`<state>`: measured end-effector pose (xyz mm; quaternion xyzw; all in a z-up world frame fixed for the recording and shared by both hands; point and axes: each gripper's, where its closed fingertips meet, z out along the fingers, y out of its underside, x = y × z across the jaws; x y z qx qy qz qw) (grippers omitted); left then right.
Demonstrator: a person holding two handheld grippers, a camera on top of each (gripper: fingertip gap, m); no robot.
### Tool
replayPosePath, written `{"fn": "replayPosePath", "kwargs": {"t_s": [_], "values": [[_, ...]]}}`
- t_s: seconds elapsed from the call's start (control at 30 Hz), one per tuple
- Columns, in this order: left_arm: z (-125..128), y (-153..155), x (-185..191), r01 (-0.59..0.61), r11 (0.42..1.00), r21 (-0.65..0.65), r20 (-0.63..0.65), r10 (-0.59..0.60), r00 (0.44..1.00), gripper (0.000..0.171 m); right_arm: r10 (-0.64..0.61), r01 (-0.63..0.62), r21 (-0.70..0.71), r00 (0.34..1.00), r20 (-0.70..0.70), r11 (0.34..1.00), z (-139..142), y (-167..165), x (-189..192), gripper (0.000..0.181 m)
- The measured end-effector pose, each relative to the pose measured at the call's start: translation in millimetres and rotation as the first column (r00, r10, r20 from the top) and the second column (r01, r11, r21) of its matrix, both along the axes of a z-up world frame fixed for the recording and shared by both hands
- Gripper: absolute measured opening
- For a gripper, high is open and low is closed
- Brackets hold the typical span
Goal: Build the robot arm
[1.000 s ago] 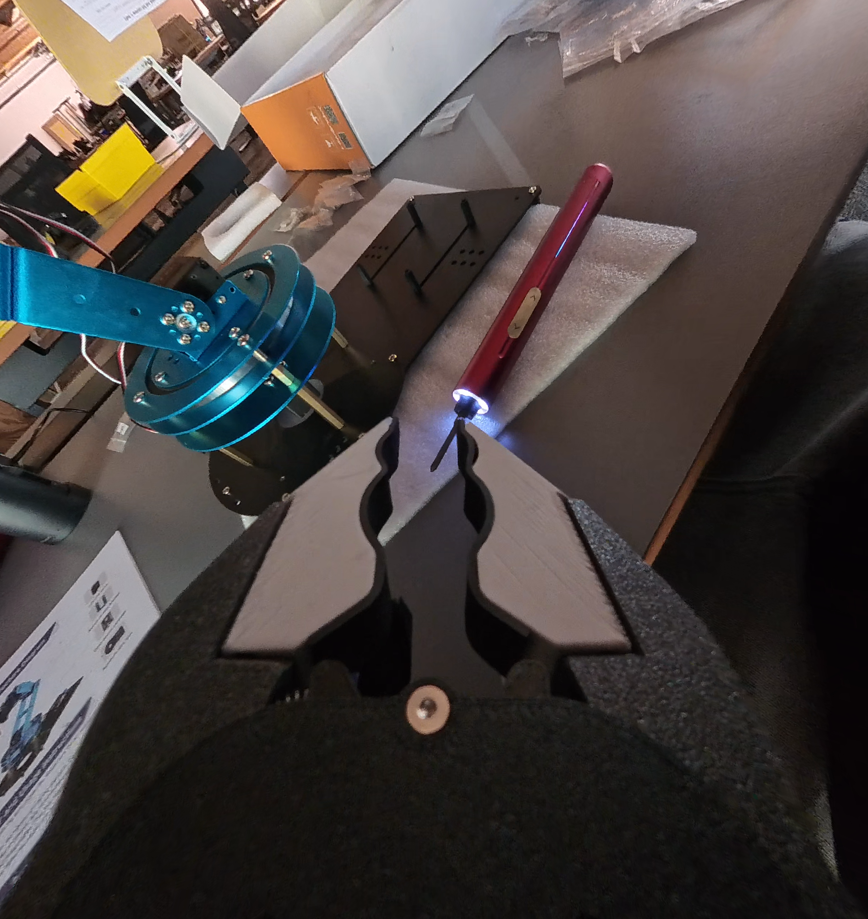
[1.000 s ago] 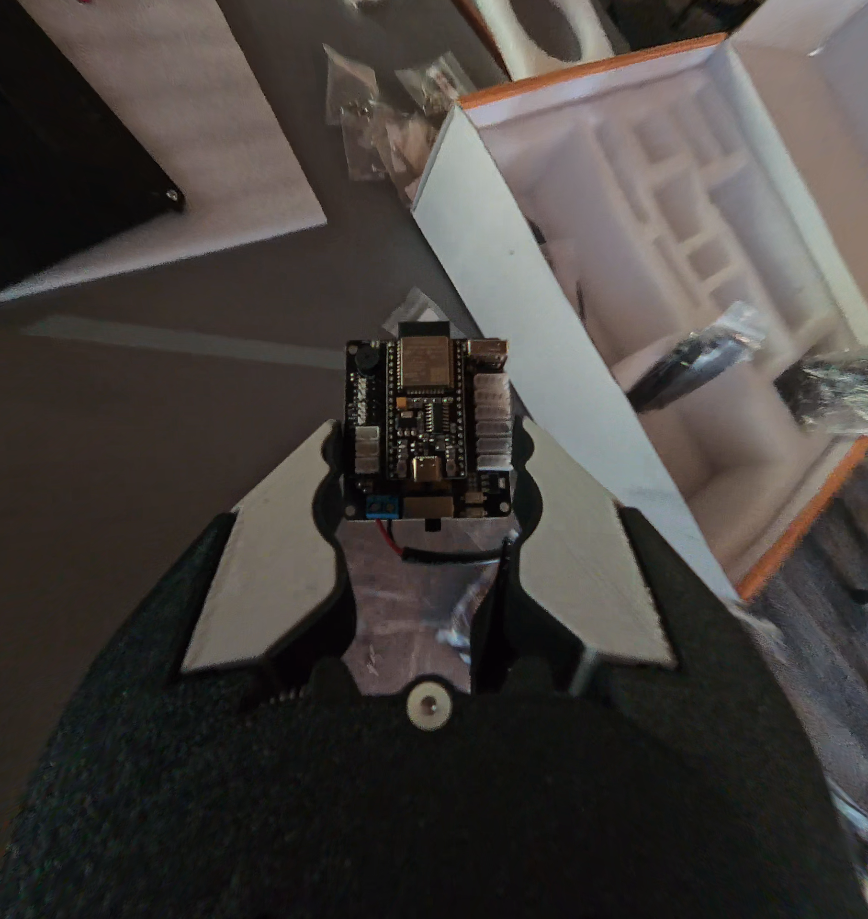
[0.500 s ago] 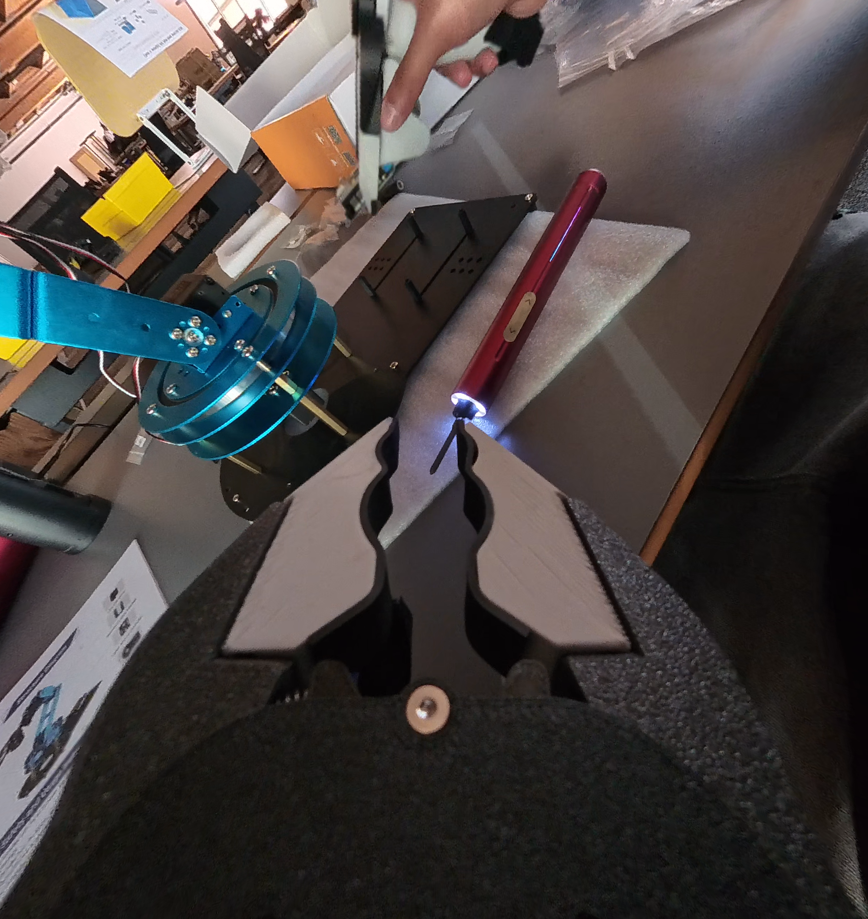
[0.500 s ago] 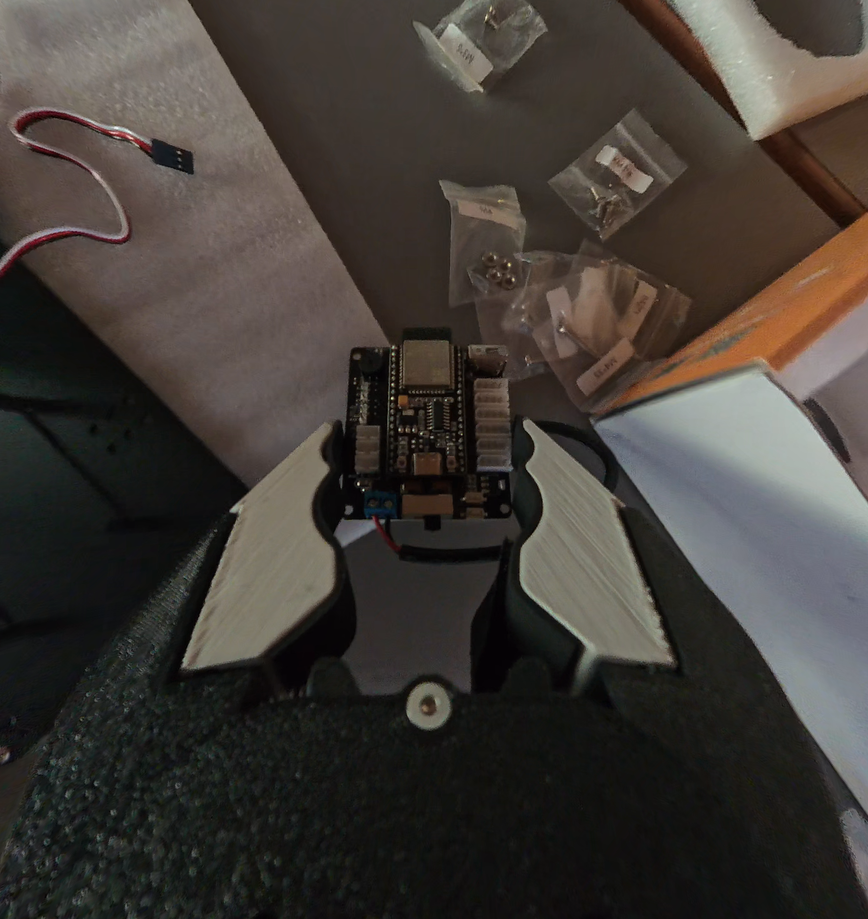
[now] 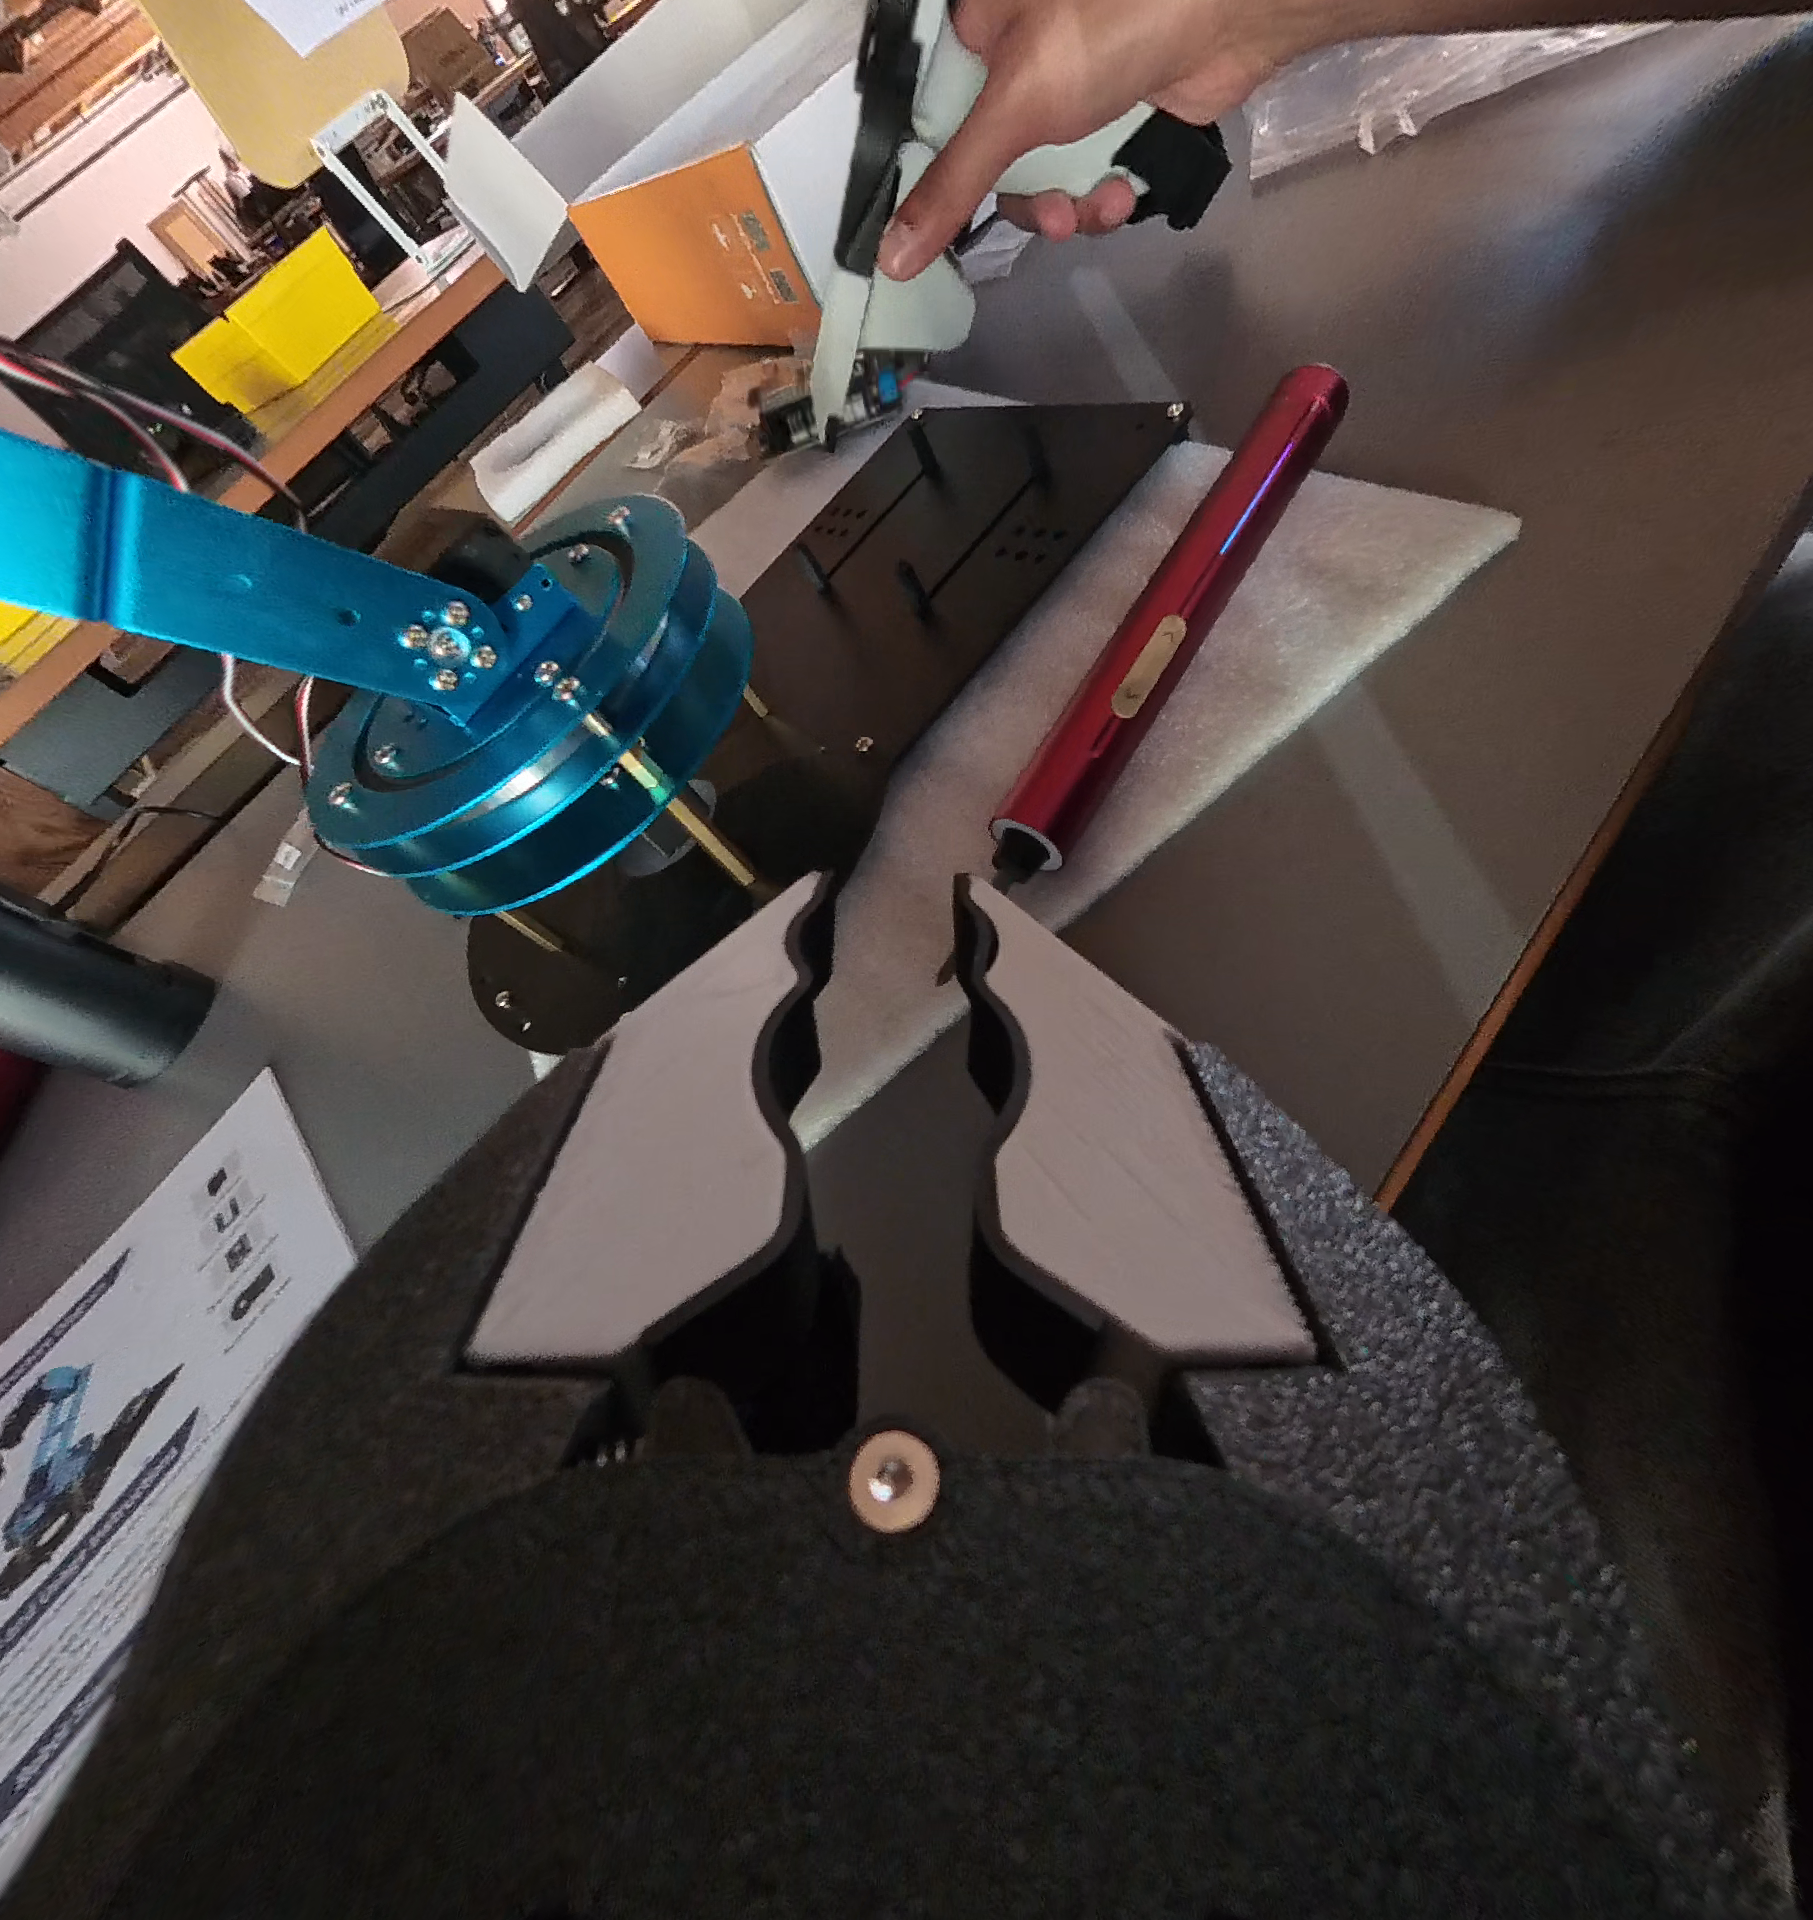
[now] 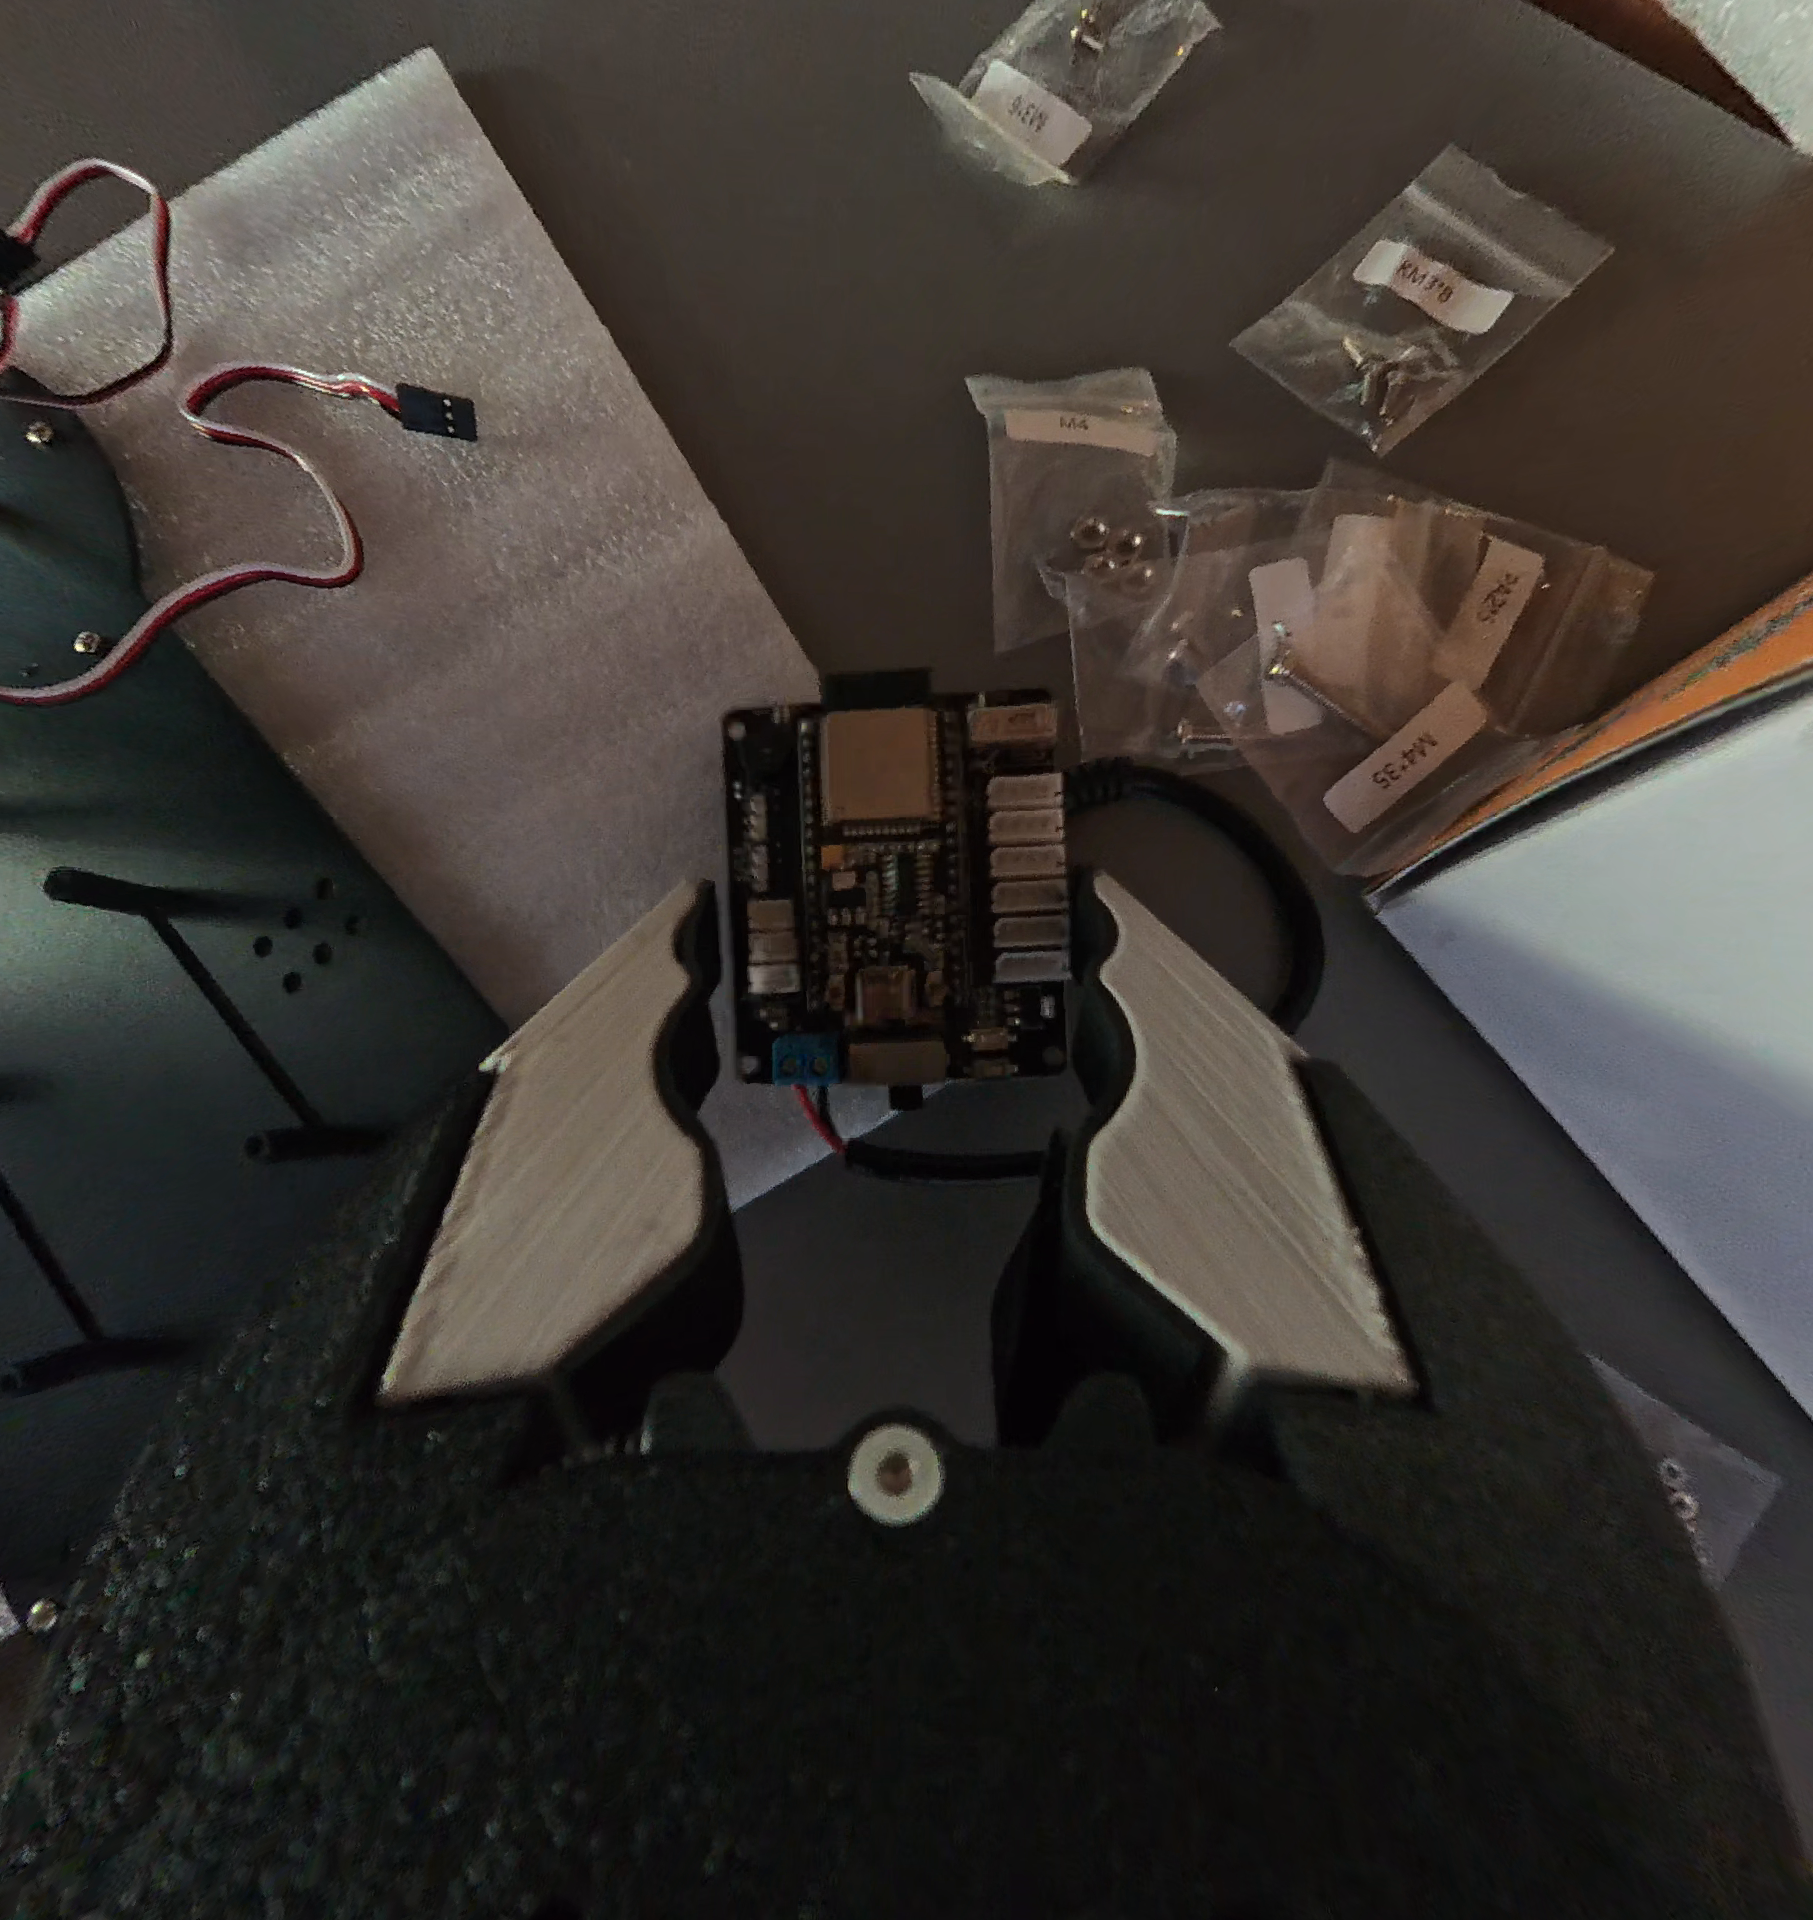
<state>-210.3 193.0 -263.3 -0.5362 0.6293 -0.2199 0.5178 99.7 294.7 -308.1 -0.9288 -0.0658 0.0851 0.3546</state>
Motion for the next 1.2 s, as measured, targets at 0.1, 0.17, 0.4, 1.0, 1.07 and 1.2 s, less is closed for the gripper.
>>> {"fn": "replayPosePath", "kwargs": {"t_s": [0.1, 0.17, 0.4, 1.0, 1.07, 1.2], "values": [[6.2, 3.5, -1.0, -0.014, 0.999, -0.05, 0.038, 0.016, 0.999, 0.026, 0.02, -0.018, 0.028, 0.999, -0.045, 0.999, 6.6, -2.2, -3.2, 0.066], [14.5, 5.0, -3.7, -0.005, 0.994, -0.111, 0.087, 0.015, 0.996, 0.032, 0.039, -0.036, 0.053, 0.998, -0.049, 0.998, 15.0, -6.1, -4.6, 0.066], [52.1, 59.7, -18.9, -0.014, 0.941, -0.339, 0.214, 0.091, 0.973, 0.076, 0.522, -0.493, 0.294, 0.852, -0.028, 0.819, 67.3, -65.5, -91.0, 0.065], [108.6, 123.0, 38.1, 0.394, 0.831, -0.393, 0.424, -0.217, 0.879, 0.072, 0.677, -0.662, 0.159, 0.733, -0.068, 0.732, 13.5, -97.1, -134.4, 0.025], [109.0, 124.9, 42.7, 0.42, 0.812, -0.404, 0.43, -0.236, 0.871, 0.068, 0.678, -0.661, 0.163, 0.73, -0.088, 0.733, 13.4, -97.4, -134.5, 0.024], [107.7, 123.6, 46.3, 0.478, 0.754, -0.45, 0.425, -0.29, 0.857, 0.068, 0.693, -0.68, 0.143, 0.686, -0.222, 0.719, 13.9, -105.7, -141.4, 0.005]]}}
